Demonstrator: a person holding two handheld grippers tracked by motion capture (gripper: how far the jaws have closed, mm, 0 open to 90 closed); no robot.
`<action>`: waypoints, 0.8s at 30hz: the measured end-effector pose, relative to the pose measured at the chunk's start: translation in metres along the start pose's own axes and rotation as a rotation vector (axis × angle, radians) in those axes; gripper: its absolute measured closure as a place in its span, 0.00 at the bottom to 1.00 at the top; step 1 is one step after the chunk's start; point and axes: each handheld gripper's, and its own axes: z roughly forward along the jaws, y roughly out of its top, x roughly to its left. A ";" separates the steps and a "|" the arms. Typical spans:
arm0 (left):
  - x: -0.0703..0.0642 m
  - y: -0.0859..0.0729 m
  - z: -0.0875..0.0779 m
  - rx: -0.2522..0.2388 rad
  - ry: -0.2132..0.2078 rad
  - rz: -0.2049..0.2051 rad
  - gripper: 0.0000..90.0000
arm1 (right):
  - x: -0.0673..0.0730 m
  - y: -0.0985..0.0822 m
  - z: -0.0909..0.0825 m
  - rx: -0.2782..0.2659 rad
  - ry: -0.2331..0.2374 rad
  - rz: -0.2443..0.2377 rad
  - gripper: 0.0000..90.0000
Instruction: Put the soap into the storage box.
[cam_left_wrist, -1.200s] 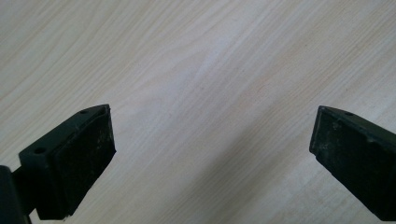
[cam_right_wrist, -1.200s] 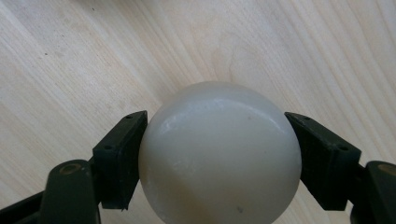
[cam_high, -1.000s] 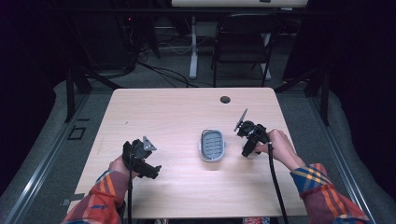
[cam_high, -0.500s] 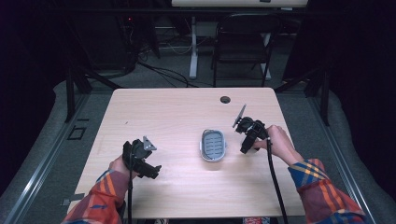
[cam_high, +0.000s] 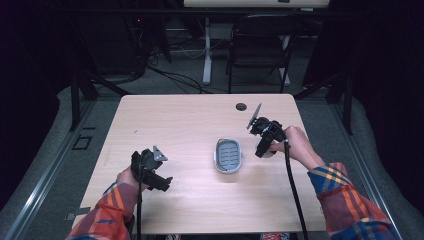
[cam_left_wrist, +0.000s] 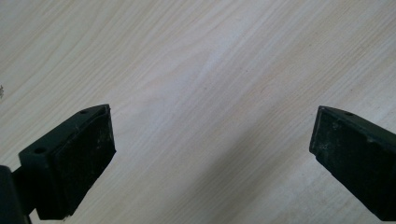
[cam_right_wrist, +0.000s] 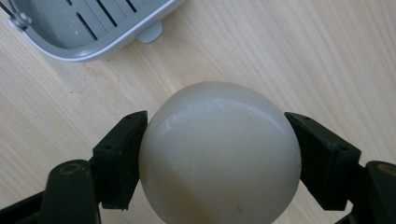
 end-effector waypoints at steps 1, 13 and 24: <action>0.000 0.000 0.000 0.000 0.000 0.000 0.00 | 0.000 0.000 0.000 0.000 0.000 0.000 0.27; 0.000 0.000 0.000 0.000 0.001 0.001 0.00 | 0.006 0.018 -0.016 -0.010 -0.014 -0.046 0.27; 0.000 0.000 0.001 0.007 -0.001 -0.001 0.00 | 0.012 0.035 -0.025 -0.014 -0.028 -0.079 0.27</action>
